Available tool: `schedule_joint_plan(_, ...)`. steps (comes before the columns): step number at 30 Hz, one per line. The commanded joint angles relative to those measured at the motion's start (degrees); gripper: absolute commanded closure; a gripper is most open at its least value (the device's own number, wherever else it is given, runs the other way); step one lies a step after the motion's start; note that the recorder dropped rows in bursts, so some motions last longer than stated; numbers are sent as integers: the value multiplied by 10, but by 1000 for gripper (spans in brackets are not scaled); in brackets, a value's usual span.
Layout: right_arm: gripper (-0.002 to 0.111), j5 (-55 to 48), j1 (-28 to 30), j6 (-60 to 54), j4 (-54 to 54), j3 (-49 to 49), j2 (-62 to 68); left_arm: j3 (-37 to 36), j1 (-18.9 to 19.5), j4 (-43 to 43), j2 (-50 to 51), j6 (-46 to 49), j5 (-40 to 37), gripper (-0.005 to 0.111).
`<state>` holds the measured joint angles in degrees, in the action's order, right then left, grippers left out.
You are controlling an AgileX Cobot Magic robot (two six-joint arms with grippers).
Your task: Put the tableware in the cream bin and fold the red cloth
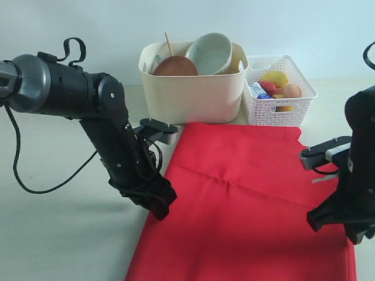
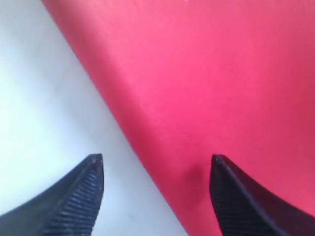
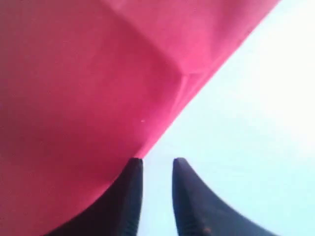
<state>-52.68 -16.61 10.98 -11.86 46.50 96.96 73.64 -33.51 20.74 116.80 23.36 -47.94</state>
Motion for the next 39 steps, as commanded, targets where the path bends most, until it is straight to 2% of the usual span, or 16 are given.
schedule_joint_plan(1,60,38,5,49,-39,-10,-41,-2,-2,-7,-26,-14,3,45)
schedule_joint_plan(3,49,55,14,49,-28,-10,-50,-2,-2,-7,-27,-22,-3,41)
schedule_joint_plan(5,38,69,27,46,-16,-10,-52,-2,-1,-15,-27,-33,-4,30)
schedule_joint_plan(7,31,89,40,35,-3,-10,-52,-2,-1,-23,-27,-42,3,18)
schedule_joint_plan(9,27,124,59,35,12,-10,-52,-2,-1,-23,-27,-42,15,13)
schedule_joint_plan(12,26,155,90,-17,76,-10,-50,-2,0,-22,-27,-44,31,14)
schedule_joint_plan(17,26,179,164,-145,227,-10,-15,-2,28,-1,-35,-45,33,14)
schedule_joint_plan(24,26,234,171,-160,243,-8,57,-2,44,-4,-141,-30,67,14)
schedule_joint_plan(29,26,235,167,-330,410,13,87,-2,44,-8,-234,-20,95,14)
schedule_joint_plan(32,29,239,166,-367,444,20,90,-2,44,-10,-274,-13,104,14)
schedule_joint_plan(34,38,257,166,-366,432,20,90,-2,44,-10,-300,-13,104,14)
schedule_joint_plan(39,79,281,166,-362,393,20,90,-2,44,-11,-361,-13,100,14)
